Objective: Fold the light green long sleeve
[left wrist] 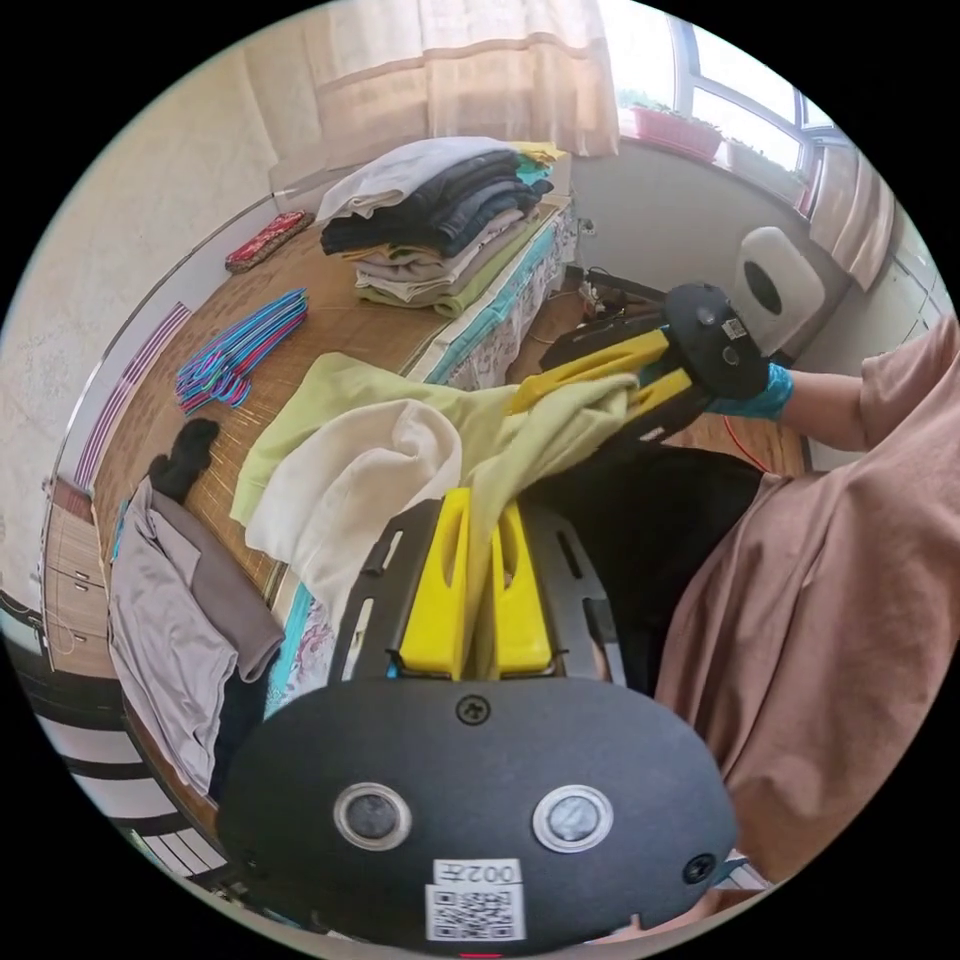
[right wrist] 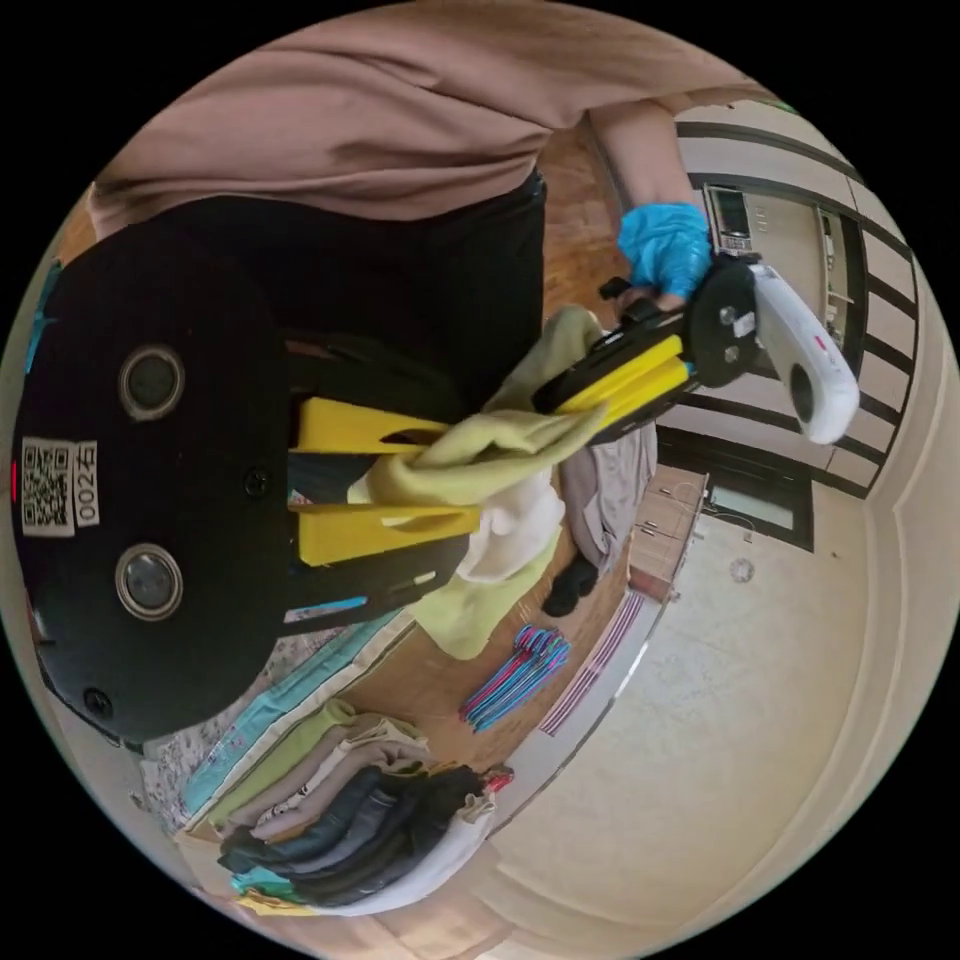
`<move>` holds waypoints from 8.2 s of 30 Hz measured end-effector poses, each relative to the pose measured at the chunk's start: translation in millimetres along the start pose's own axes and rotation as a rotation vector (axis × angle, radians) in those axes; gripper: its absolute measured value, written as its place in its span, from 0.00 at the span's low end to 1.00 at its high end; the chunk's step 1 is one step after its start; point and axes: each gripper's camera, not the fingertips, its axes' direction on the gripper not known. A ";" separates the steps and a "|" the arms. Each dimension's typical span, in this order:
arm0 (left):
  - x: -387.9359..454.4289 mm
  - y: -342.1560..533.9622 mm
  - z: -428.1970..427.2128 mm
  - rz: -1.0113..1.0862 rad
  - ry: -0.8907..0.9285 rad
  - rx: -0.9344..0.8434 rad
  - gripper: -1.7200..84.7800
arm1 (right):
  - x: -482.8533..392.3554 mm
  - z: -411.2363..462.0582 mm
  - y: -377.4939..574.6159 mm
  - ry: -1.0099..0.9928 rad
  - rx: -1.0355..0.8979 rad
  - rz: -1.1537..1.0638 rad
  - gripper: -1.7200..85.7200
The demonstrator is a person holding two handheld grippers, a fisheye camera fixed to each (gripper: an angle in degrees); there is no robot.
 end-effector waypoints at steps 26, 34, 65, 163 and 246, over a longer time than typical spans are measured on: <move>-78.8 -64.4 -27.5 0.019 -0.386 -0.113 0.08 | 157.3 51.7 -35.2 -0.013 0.086 0.103 0.07; -187.7 -146.1 26.6 -0.028 -0.441 -0.161 0.08 | 261.6 171.6 -64.5 0.095 0.023 0.184 0.07; -379.9 -157.0 141.8 -0.461 -0.241 -0.128 0.11 | 439.1 396.2 -21.5 0.006 -0.259 0.594 0.16; -423.0 -90.5 181.6 -0.735 -0.193 0.065 0.10 | 424.4 392.9 1.6 0.194 -0.333 0.742 0.15; -178.9 -179.7 136.5 -0.050 -0.389 -0.131 0.11 | 176.9 253.5 -20.7 0.117 -0.142 0.021 0.27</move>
